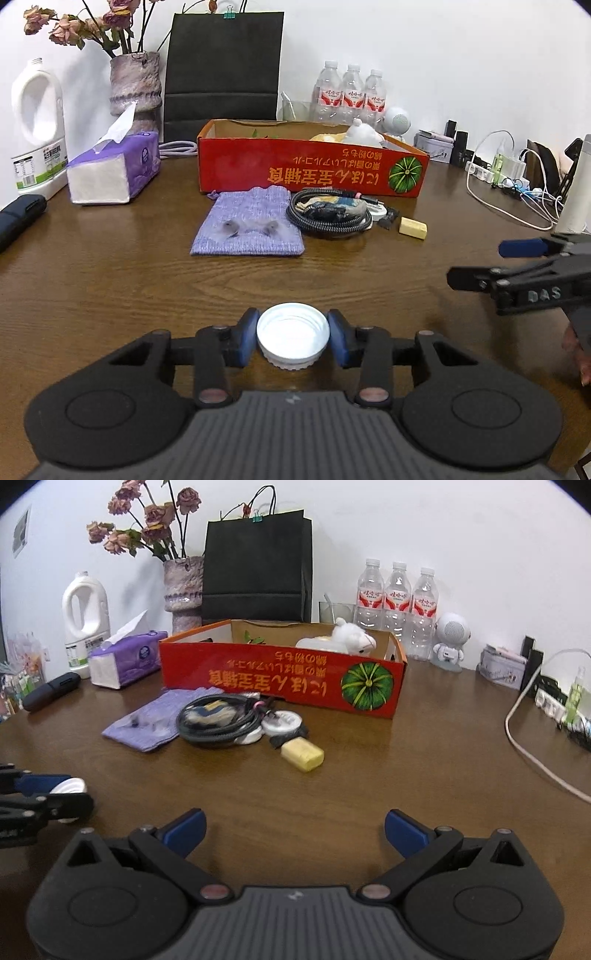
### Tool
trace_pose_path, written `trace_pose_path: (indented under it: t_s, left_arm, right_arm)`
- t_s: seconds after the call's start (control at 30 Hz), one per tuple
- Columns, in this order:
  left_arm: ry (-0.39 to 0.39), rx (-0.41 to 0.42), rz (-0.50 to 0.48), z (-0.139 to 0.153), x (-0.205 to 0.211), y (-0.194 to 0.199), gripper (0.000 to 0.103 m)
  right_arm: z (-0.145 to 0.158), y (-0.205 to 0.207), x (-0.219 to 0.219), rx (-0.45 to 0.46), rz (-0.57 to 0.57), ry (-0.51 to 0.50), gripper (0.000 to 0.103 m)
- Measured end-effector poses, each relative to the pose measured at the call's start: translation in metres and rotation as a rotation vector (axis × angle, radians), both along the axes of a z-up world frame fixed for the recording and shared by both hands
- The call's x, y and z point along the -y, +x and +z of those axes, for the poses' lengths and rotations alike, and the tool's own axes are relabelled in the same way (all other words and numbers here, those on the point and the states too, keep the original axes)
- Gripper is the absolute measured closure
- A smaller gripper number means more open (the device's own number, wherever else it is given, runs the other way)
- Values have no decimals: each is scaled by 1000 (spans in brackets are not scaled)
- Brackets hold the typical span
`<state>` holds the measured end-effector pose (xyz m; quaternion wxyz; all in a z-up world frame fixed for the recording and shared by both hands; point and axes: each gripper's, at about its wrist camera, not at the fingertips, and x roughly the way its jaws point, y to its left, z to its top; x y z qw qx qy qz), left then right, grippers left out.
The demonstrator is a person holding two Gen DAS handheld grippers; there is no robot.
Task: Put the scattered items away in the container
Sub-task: 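Grasp the white bottle cap with the left gripper while the right grasps the yellow soap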
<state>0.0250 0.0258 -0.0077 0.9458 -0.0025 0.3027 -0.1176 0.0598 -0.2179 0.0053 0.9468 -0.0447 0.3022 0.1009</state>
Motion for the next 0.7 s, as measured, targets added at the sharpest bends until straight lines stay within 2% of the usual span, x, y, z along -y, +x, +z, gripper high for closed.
trace_pose_path:
  t_s: [0.13,0.2,0.27,0.33,0.37,0.4,0.43,0.47,0.53,0.7]
  left_arm:
    - [-50,-27,-7,2,-5,19,62]
    - [-55,-34,4,3,-5,27,62]
    - [-64,-43,4,3,-6,36,62]
    - [-50,-23,7,7,-5,42,62]
    - [-53,-18,10,9,-5,45,62]
    - [-60,-15,11,10,-5,48,62]
    - [-64,-13,14,11,-5,51,62]
    - [-66,-12,17,10,-5,53,62]
    - [-72,-20,19,7,-5,57,62]
    - [-75,-6,23,6,-4,58,62]
  right_arm:
    - [-3,36,0,-11,11,-18,1]
    - [-5,54,-3,-15,19,-37,7]
    - [-7,70,-5,-15,17,-47,23]
    - [-8,82,-5,-29,16,-33,34]
    - [-8,85,-4,-34,21,-15,45]
    - [-8,87,-4,-39,26,0,51]
    - [-7,86,-4,-42,34,14,64]
    - [-7,85,-4,-42,42,23,70]
    - [-7,78,-5,-35,40,8,70]
    - [-5,58,-1,-19,43,48,71]
